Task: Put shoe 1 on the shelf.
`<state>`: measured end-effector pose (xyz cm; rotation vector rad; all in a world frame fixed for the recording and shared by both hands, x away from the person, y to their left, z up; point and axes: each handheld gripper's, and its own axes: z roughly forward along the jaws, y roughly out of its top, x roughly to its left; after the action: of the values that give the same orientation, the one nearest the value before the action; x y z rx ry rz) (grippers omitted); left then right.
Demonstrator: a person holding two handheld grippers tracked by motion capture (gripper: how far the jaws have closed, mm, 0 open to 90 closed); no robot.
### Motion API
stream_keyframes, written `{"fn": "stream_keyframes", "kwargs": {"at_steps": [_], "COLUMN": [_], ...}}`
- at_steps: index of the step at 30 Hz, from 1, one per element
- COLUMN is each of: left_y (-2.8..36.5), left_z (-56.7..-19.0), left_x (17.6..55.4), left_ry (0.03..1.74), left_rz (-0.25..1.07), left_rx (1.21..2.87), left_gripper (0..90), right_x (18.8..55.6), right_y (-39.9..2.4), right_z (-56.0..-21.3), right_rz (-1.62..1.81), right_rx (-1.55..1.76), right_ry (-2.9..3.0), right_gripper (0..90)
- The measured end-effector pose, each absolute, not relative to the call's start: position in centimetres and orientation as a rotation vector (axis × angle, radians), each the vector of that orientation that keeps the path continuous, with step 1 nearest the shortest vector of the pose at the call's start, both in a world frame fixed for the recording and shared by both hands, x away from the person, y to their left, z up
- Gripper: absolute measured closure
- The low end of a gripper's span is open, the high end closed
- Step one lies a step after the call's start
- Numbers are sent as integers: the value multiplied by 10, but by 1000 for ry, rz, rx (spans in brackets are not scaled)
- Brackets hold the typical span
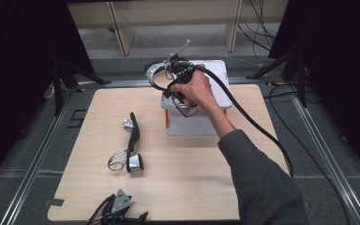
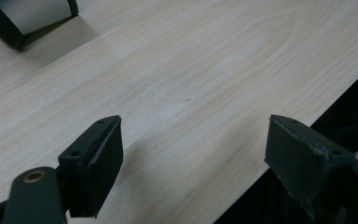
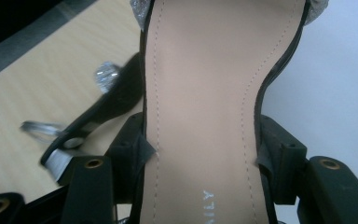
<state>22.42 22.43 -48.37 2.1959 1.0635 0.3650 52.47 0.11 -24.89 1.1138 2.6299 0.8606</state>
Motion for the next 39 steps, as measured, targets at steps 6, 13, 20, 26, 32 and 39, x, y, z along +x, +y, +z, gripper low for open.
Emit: {"fn": "stream_keyframes", "kwargs": {"at_steps": [6, 13, 20, 26, 32, 39], "left_y": [225, 223, 223, 223, 222, 223], "left_z": [-483, -484, -483, -484, -485, -484], "left_x": [224, 224, 223, 223, 223, 223], "left_ry": [1057, 1057, 1050, 1046, 1047, 1053], "left_rz": [373, 372, 369, 363, 360, 353], "left_rx": [2205, 2199, 2197, 2201, 2204, 2180], "left_gripper": [187, 187, 187, 187, 187, 189], "right_x": [560, 581, 594, 604, 609, 607], "right_y": [-6, -9, -12, -19, -28, -25], "right_z": [-256, -261, -269, -280, -284, -286], "right_rz": [776, 748, 726, 722, 755, 794], "right_rx": [1330, 1532, 1650, 1728, 1741, 1784], "right_ry": [2525, 2452, 2396, 2356, 2300, 2305], "right_gripper": [432, 432, 431, 430, 423, 335]}}
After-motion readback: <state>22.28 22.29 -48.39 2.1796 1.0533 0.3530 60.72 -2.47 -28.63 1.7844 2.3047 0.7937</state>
